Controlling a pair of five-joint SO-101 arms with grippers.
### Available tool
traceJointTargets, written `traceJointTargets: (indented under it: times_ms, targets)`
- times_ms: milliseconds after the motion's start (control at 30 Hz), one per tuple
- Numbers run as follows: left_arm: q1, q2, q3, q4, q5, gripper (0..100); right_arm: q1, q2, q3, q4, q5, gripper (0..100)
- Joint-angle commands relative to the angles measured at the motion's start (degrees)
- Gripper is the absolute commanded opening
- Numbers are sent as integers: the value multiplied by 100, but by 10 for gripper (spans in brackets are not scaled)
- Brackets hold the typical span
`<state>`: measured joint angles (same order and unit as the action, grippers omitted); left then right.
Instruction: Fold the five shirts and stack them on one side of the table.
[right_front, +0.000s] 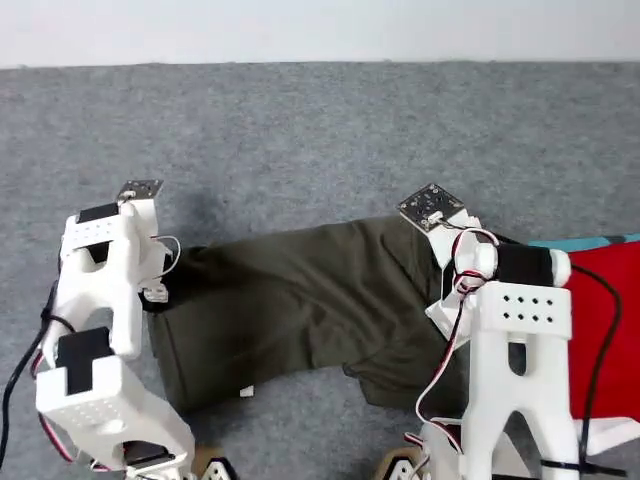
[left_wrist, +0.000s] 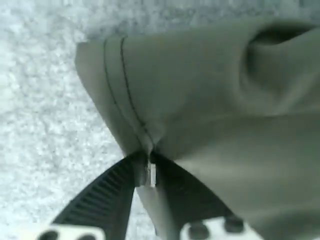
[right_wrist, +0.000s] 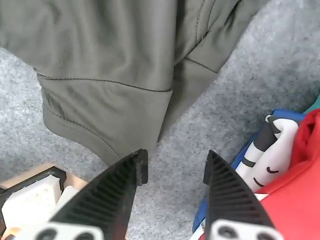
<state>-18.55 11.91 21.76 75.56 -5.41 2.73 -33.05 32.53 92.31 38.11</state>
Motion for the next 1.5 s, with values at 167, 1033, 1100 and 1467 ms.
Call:
traceJointTargets:
  times_ms: [167,1033,1100,1467]
  targets:
    - [18,-721,-1253,-79,18,13,22,-145,-18,-66,0,191]
    - [1108,1442,-4567,1934,9,16,-101,-13,-18,-2070,-1213,194]
    - [1099,1442,-4409,2075,9,16,-356,330,-18,-2492,-1433,194]
    - [598,1916,-3433,1152,-26,16,-1015,3222,-334,-5297,-1705,191]
